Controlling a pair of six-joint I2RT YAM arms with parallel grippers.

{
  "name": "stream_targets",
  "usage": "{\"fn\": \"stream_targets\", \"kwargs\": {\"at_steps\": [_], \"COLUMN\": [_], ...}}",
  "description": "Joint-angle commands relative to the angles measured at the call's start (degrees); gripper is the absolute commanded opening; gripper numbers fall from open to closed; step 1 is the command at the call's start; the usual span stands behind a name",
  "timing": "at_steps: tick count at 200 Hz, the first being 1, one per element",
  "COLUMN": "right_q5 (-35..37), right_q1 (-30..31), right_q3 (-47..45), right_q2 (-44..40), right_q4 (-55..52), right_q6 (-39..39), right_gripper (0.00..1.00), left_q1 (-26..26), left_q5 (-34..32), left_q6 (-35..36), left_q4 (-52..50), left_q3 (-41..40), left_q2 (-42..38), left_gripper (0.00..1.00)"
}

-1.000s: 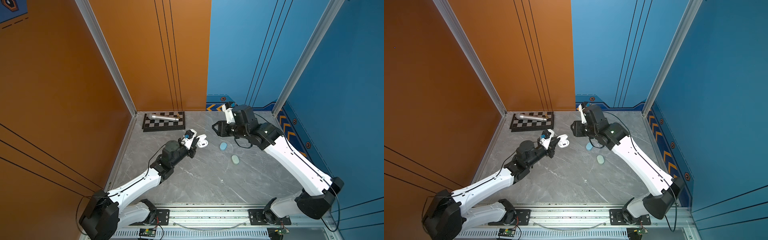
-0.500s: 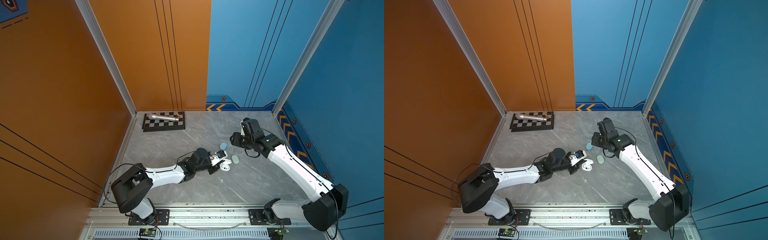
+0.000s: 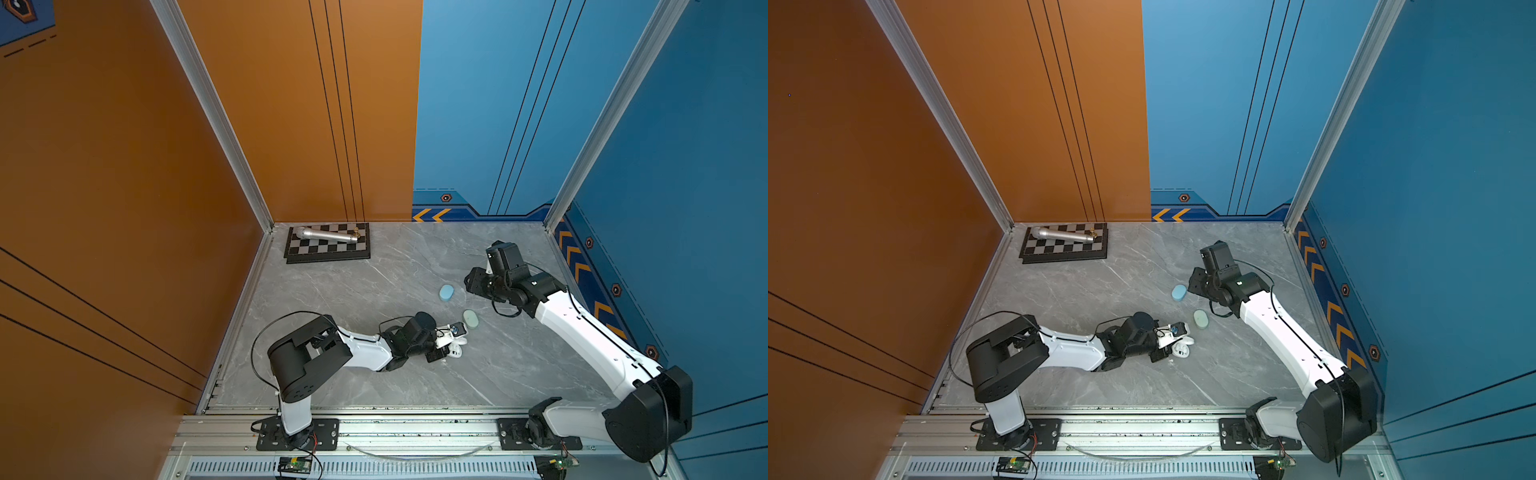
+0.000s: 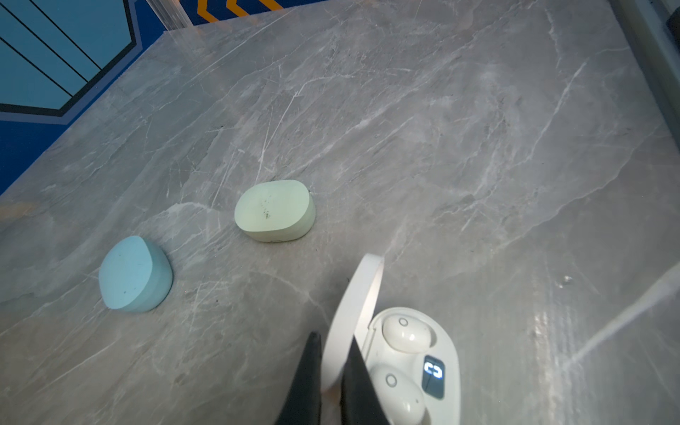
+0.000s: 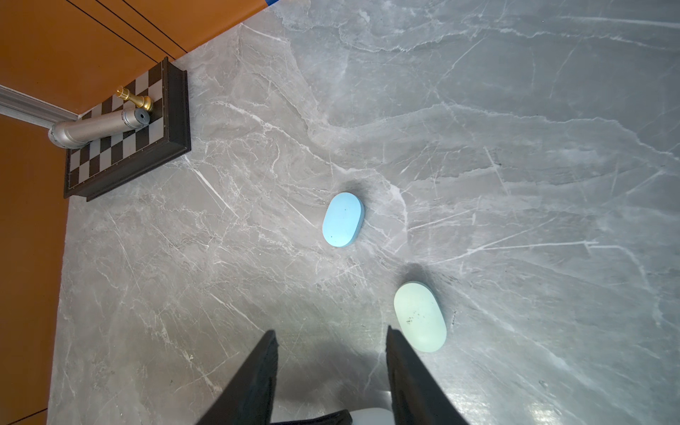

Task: Insert wireless bluetooth earbuds into charging case
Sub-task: Place the charging case at the center of the table.

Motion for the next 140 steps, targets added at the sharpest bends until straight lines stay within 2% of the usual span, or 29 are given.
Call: {"fn": "stream_targets", "kwargs": {"at_steps": [1, 30, 44, 60, 89, 125, 140], "right_q5": [-2.25, -3.72, -4.42, -5.55, -6.41, -6.23, -4.79], "right_q1": [-1.21, -2.52, -3.25, -4.39, -5.99, -6.12, -4.98], "right_q3": [-1.61, -3.09, -4.46, -6.00, -8.19, -10.03, -10.08], "right_q2": [-1.23, -1.62, -2.21, -2.88, -4.08, -5.17, -5.14], "right_q4": [1.78, 1.96, 2.06, 2.11, 2.05, 2.21, 2.01], "right_q6": [1.95, 2.48, 2.77, 3.77, 3.98, 2.12, 0.10], "right_gripper": [0.51, 0.52, 0.54, 0.55, 0.55, 0.66, 0.69], "left_q1": [-0.38, -0.42, -0.27, -0.25, 0.11, 1.17, 1.31], "left_q5": [-3.37, -4.08, -4.23, -4.58, -7.31, -12.94, -17.25], "left_q6": [-1.53, -2.26, -2.54, -2.97, -5.35, -9.26, -9.56], "left_q4": [2.58, 2.58, 2.58, 2.58, 3.25, 4.43, 4.35], "left_q3": [2.14, 2.63, 2.56, 2.52, 2.00, -0.97, -3.14], "left_q2": [1.57, 2.16, 2.08, 1.93, 0.55, -6.24, -12.57], "left_gripper": [0.00, 0.04, 0.14, 0.16, 0.29, 0.43, 0.58]}}
